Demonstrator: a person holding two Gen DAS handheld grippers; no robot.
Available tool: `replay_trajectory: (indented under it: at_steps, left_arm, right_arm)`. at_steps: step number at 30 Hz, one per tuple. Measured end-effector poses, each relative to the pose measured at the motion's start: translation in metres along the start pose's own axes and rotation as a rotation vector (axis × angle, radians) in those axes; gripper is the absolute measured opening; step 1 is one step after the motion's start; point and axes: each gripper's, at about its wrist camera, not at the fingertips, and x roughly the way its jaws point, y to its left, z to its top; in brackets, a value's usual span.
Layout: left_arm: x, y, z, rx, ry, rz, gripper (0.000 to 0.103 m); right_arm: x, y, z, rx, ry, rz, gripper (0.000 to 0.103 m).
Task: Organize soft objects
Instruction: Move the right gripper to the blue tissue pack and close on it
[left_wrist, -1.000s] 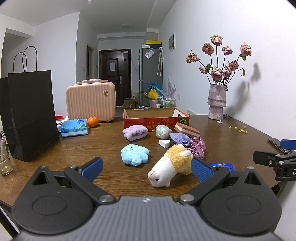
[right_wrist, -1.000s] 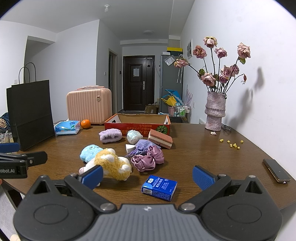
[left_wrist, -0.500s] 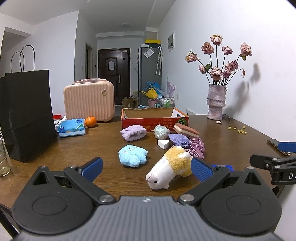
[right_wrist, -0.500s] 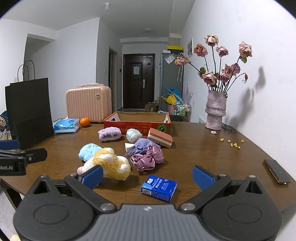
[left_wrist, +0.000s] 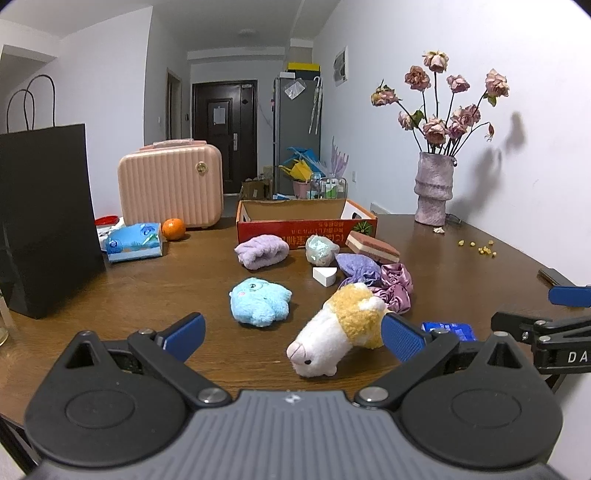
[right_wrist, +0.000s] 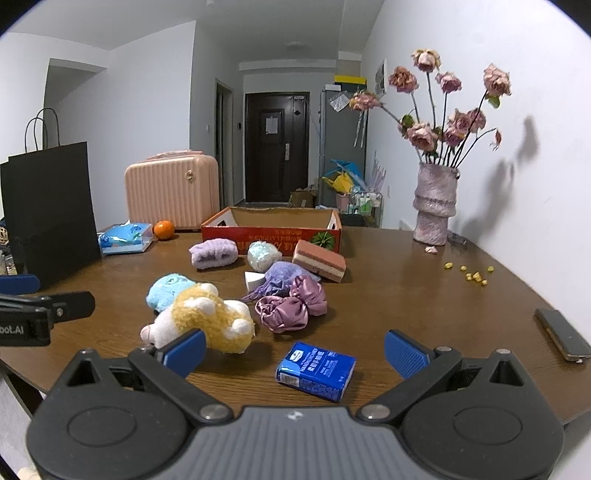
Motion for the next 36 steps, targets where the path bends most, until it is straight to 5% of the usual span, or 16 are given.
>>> replay_trajectory:
  at_steps: [28,36]
  left_arm:
    - [0.067,-0.001,-0.019,-0.010,0.112,-0.032,0.103]
    - [0.077,-0.001,-0.022,-0.009,0.126,-0.040,0.103]
  right_arm:
    - [0.139,-0.023,-0.047,0.076,0.140,-0.019,0.102]
    - [0.152,-0.019,-0.057,0.052,0.128,-0.025,0.087]
